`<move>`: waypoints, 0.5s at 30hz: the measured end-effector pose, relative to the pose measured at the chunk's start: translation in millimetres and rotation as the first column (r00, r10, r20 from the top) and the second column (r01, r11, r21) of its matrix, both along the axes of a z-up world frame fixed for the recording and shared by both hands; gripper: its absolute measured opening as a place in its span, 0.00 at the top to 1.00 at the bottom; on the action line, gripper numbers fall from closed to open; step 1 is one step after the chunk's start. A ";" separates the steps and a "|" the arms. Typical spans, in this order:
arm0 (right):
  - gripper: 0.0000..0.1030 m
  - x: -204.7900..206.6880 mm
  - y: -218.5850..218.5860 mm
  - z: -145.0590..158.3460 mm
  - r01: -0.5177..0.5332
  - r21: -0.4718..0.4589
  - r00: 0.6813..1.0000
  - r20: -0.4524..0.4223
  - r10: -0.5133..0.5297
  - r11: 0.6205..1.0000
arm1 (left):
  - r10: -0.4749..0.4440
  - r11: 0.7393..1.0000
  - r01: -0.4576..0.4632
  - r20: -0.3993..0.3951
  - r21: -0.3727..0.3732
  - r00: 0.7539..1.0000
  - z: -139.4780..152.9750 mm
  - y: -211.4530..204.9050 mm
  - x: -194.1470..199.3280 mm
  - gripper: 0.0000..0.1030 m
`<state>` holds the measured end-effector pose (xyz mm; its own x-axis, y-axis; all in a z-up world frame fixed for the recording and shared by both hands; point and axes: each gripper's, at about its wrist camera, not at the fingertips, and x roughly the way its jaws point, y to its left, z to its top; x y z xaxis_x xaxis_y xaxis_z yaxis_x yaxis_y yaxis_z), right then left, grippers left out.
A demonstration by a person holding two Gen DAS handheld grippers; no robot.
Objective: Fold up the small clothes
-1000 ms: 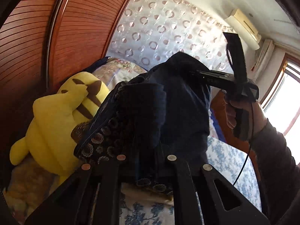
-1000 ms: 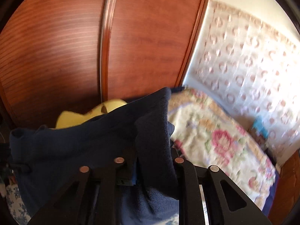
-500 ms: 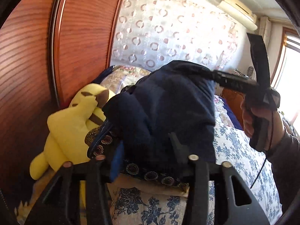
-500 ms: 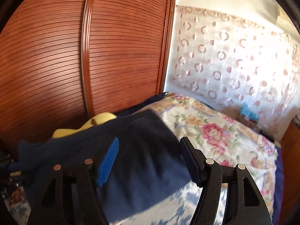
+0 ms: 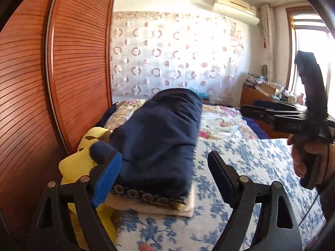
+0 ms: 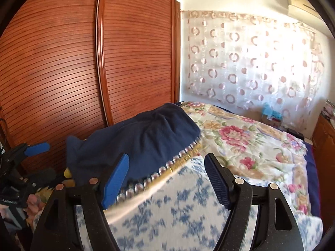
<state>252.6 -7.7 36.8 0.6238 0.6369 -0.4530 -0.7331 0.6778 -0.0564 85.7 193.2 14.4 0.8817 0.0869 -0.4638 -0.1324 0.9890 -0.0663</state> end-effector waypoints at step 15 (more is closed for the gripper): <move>0.16 -117.2 -107.4 -9.0 0.272 0.074 0.962 0.013 -0.274 0.959 | -0.151 0.989 0.151 0.008 0.006 0.989 19.1 -90.8 -15.4 0.18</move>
<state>135.3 -115.1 27.8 0.7880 0.4710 -0.3965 -0.5186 0.8549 -0.0150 70.3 102.4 33.5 0.8889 -0.0448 -0.4560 0.0187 0.9979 -0.0615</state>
